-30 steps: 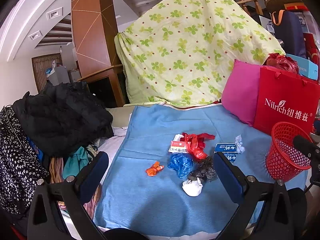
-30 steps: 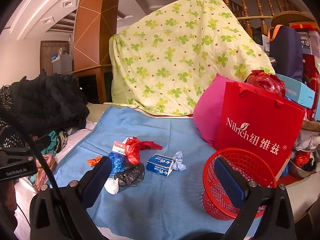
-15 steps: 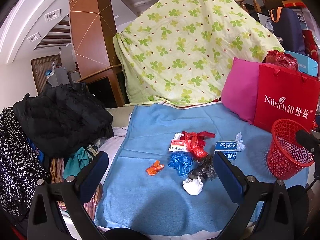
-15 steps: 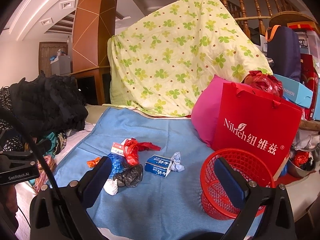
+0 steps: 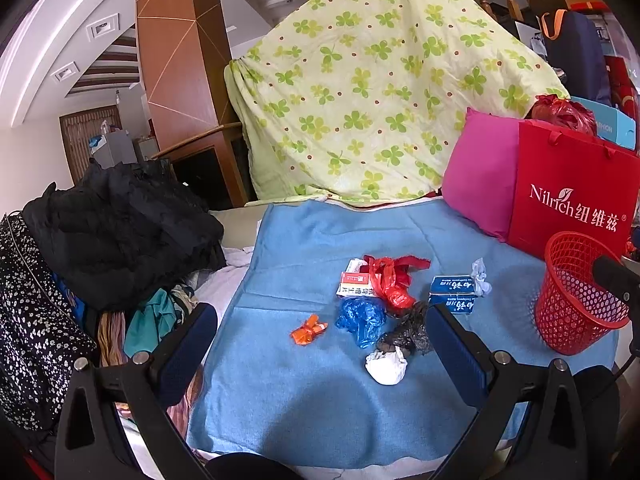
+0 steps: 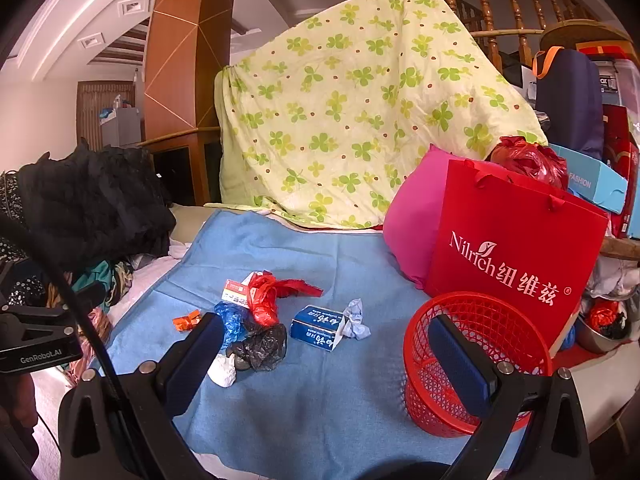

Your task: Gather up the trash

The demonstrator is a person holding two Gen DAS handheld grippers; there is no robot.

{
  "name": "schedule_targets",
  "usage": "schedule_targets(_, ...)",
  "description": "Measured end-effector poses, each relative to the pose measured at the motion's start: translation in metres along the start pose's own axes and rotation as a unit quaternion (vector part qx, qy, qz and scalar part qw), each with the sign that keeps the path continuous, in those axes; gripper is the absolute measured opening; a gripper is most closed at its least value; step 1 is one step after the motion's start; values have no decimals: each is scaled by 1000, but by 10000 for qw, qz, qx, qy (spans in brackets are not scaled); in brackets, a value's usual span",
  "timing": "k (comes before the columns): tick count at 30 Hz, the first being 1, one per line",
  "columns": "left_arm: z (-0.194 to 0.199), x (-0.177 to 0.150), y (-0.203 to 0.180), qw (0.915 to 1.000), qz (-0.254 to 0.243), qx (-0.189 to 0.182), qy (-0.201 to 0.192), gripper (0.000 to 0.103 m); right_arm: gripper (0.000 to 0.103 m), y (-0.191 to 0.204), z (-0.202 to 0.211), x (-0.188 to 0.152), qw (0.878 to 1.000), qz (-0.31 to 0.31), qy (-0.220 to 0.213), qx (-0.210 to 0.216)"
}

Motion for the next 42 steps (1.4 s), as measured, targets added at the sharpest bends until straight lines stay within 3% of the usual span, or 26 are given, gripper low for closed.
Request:
schedule_targets(4,-1,0,-1,10000,-12,1,7,103,103,1,-3,-3,9999,-42,149,-8)
schedule_targets(27,-11,-8,-10,9999,-51,-1,127,103,103,3,-6,-4,10000,-47,18,44)
schedule_targets(42,-27,-16,-15,9995,-77,-64,284,103,103,4,-23,-15,9994,37,321,-80)
Point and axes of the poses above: each gripper's, at about its wrist camera, not at the fingertips, and z roughly against the way its jaws point, y to its left, x to its top, the point moved 5 cm from there along -z, roughly the way its jaws point, and after that the axes turned 15 degrees about -z, right-handed, at the moved point
